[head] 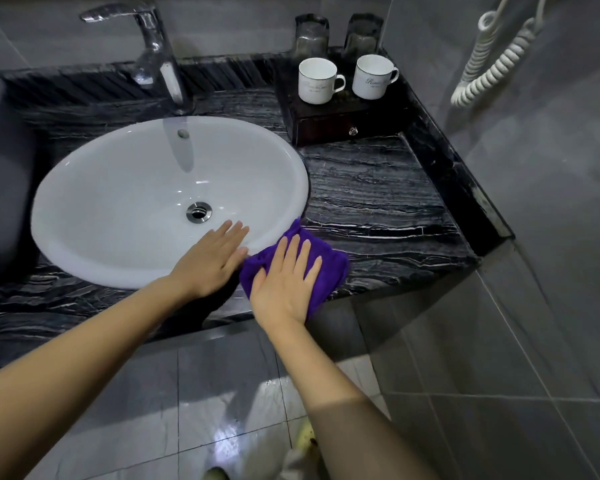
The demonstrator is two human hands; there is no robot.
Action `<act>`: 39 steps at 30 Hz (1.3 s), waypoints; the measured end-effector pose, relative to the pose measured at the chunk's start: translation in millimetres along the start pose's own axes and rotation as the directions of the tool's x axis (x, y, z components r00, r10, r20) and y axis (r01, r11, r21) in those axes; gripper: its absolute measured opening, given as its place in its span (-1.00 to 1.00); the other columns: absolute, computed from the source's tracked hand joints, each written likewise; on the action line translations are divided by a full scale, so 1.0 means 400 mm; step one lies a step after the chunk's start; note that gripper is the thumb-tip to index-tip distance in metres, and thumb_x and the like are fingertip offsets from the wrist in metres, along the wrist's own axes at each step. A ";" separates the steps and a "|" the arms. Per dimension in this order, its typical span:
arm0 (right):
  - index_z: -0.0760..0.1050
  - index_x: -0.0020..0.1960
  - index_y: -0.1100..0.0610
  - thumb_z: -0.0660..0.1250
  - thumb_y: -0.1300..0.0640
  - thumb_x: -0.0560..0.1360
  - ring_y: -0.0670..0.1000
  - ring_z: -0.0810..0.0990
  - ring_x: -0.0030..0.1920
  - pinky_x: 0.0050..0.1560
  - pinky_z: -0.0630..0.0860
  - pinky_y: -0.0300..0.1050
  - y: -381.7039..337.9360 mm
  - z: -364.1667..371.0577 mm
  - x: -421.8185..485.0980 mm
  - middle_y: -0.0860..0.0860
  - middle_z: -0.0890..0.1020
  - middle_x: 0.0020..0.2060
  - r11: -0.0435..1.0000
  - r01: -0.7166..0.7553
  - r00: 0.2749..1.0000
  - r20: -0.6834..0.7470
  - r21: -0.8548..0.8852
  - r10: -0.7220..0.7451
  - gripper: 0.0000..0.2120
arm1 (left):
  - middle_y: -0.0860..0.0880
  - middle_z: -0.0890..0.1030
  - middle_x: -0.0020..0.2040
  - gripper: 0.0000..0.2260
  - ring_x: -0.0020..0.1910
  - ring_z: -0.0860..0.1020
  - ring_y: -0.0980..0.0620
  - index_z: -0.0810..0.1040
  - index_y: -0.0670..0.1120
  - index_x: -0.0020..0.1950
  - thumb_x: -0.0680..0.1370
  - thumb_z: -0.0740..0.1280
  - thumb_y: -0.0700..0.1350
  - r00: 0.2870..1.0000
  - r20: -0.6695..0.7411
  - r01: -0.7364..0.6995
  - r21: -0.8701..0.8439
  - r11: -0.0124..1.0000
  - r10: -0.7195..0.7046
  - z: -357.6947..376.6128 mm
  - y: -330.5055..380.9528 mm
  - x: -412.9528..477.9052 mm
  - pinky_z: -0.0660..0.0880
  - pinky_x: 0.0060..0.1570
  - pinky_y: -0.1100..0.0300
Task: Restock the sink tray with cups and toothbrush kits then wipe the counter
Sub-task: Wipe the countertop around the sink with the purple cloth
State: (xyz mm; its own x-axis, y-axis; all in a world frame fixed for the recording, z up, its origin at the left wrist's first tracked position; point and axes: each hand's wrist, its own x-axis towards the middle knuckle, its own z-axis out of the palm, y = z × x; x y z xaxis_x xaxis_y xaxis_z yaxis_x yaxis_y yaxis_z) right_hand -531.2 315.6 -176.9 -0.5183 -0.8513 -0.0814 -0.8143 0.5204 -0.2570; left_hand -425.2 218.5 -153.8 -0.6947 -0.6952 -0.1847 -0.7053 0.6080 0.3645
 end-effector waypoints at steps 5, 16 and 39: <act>-0.11 0.52 0.23 0.05 -0.06 0.54 0.22 -0.15 0.53 0.43 -0.35 0.25 -0.093 0.026 -0.104 0.19 -0.02 0.54 0.999 0.026 0.999 0.033 0.030 -0.027 -0.32 | -0.10 0.15 0.53 -0.55 0.53 0.04 -0.05 0.14 -0.11 0.50 0.62 0.04 -0.02 0.994 -0.084 0.078 0.114 0.990 -0.069 -0.026 -0.135 -0.146 -0.03 0.48 0.03; -0.06 0.53 0.18 0.10 -0.10 0.51 0.17 -0.10 0.54 0.49 -0.19 0.17 -0.149 0.010 -0.166 0.19 0.02 0.53 0.982 0.096 0.989 0.097 0.165 -0.113 -0.30 | -0.07 0.27 0.49 -0.58 0.49 0.19 -0.05 0.24 -0.06 0.47 0.62 0.08 -0.01 0.992 -0.128 0.024 0.115 0.993 -0.009 -0.050 -0.240 -0.225 0.03 0.45 0.05; -0.11 0.53 0.13 -0.04 -0.01 0.62 0.14 -0.05 0.54 0.52 -0.16 0.11 -0.317 0.094 -0.252 0.06 -0.04 0.55 0.888 0.460 0.875 0.174 -0.008 -0.452 -0.45 | -0.11 0.46 0.35 -0.62 0.39 0.35 -0.08 0.41 -0.15 0.35 0.55 0.23 -0.07 0.929 -0.353 0.017 -0.259 0.966 -0.111 -0.070 -0.308 -0.337 0.20 0.40 0.10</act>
State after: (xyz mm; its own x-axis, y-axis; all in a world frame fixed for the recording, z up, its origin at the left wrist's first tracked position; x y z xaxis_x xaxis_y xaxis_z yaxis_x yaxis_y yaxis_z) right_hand -365.8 333.0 -172.3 -0.0403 -0.9917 -0.1224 -0.9637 0.0709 -0.2575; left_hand -240.6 226.7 -148.3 -0.5171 -0.8488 0.1101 -0.6562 0.4758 0.5857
